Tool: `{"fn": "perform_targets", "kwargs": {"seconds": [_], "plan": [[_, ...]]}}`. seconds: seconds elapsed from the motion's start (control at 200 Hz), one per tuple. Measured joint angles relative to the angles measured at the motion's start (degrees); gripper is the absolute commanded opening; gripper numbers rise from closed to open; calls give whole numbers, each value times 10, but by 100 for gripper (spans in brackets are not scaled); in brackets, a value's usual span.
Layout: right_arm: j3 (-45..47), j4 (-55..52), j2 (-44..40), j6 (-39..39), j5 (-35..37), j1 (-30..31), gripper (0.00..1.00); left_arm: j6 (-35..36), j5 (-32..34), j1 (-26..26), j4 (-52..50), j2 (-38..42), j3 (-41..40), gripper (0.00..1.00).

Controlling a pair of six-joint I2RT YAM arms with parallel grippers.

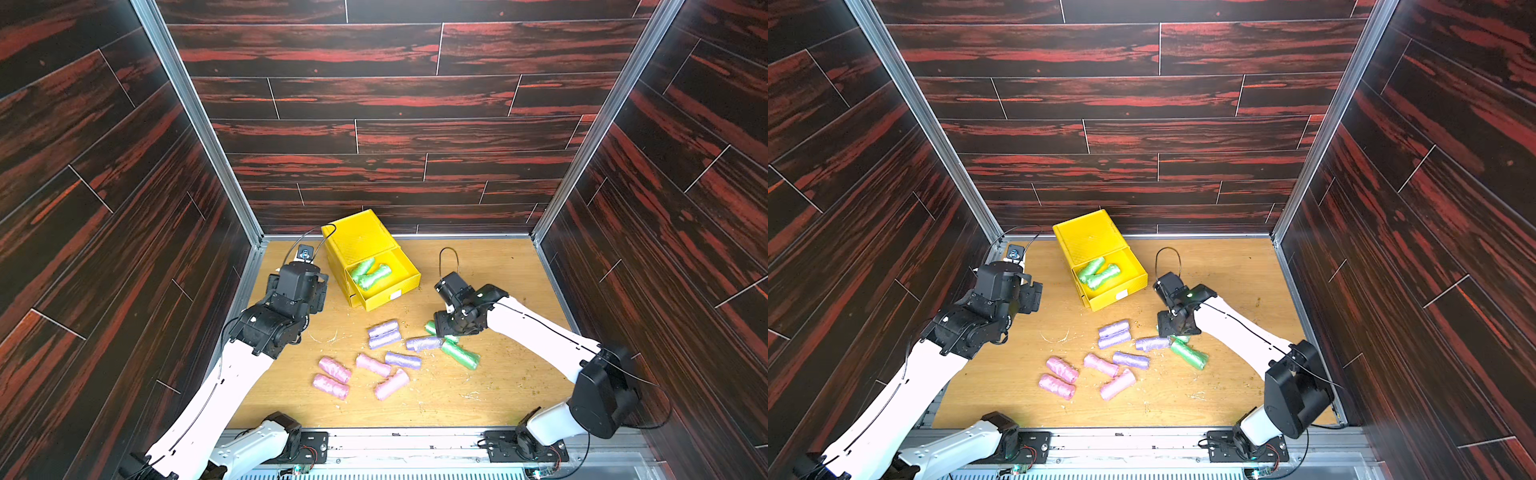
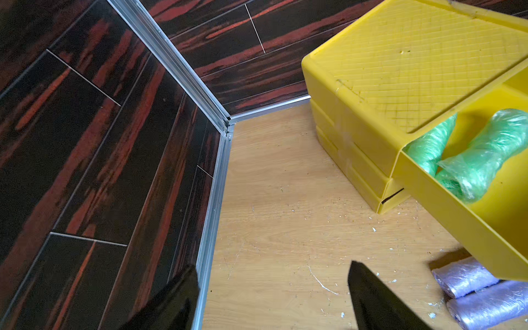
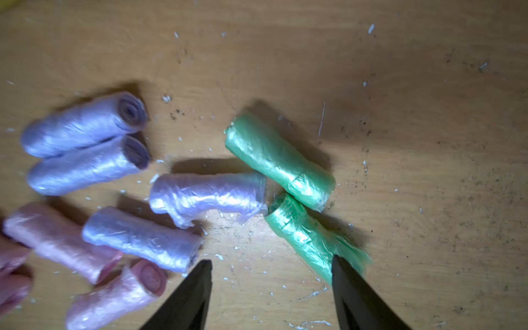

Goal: Sort the rolls of trash bags by color and place them into the drawer
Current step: Pick up the roll of trash bags from the center of the board.

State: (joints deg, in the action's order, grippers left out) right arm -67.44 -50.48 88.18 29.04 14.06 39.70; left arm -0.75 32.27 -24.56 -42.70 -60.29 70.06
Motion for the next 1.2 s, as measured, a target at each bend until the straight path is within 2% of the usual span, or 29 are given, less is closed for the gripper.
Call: {"fn": "perform_targets", "kwargs": {"seconds": [0.2,0.686,0.802,1.037,1.197], "plan": [[47,-11,5,23,22,17,82,-4,-19,14,12,0,-6,86],[62,4,96,33,59,17,81,-10,-45,30,21,0,-9,86],[69,14,110,31,62,17,76,-10,-47,31,21,0,-9,86],[85,32,117,33,57,17,53,-11,-49,33,21,0,-9,86],[89,33,113,35,57,17,53,-12,-53,35,21,0,-10,86]]}}
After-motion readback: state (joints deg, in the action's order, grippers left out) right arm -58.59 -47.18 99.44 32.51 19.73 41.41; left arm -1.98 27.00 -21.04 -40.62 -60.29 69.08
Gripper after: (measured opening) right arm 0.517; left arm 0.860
